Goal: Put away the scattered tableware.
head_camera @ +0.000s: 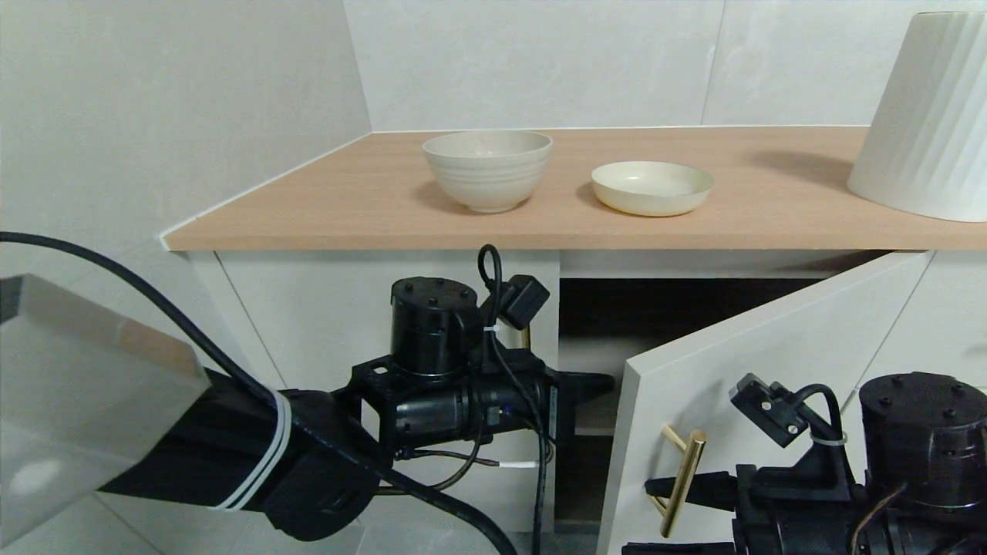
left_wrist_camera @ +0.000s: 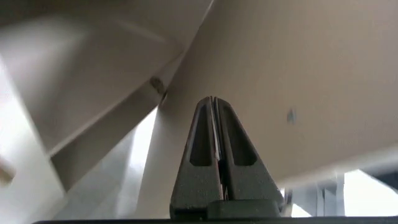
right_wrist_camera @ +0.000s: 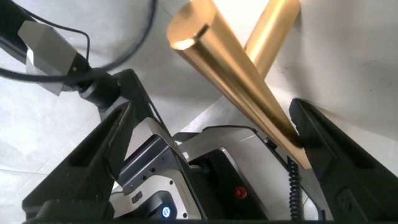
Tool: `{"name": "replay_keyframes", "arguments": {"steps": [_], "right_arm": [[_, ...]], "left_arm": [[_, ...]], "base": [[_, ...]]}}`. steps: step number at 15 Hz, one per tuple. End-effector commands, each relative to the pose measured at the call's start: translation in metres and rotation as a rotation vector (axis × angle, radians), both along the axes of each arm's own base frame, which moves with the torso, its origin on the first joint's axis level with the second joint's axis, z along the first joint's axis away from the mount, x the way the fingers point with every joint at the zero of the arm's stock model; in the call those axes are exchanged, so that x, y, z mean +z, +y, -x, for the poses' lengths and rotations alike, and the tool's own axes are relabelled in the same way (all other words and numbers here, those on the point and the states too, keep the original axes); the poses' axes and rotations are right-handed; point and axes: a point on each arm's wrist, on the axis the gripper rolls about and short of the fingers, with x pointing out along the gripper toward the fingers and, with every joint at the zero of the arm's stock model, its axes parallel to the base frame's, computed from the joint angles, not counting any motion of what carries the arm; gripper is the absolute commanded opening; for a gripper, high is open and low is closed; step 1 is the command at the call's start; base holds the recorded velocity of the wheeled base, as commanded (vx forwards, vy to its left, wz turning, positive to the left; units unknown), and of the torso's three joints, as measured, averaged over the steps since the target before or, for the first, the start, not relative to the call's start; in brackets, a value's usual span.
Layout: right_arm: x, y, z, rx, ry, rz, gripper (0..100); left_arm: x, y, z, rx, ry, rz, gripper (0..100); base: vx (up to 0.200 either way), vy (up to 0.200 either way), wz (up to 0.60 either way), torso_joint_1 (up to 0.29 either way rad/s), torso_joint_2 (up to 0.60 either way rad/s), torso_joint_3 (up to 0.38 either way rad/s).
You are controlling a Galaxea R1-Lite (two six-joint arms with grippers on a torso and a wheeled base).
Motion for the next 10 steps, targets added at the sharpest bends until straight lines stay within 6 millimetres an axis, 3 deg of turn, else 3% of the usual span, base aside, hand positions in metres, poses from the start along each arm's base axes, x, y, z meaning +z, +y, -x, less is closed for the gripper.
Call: {"name": "replay_keyframes", "arguments": {"steps": [1,10], "right_arm": [[0.0,0.0,-0.001,-0.002,-0.002,0.0,100],[0.001,-0.001,-0.001,-0.009,-0.003,-0.002,100]], "left_arm": [[-0.011,-0.01,-0.005,-0.002,0.001,0.015,0],[-0.023,-0.025,-0.002,-0.022,0.046,0.041,0]], "base": [[0.0,0.0,0.0,0.0,0.0,0.0],[0.0,0.0,0.0,0.0,0.0,0.0]]}}
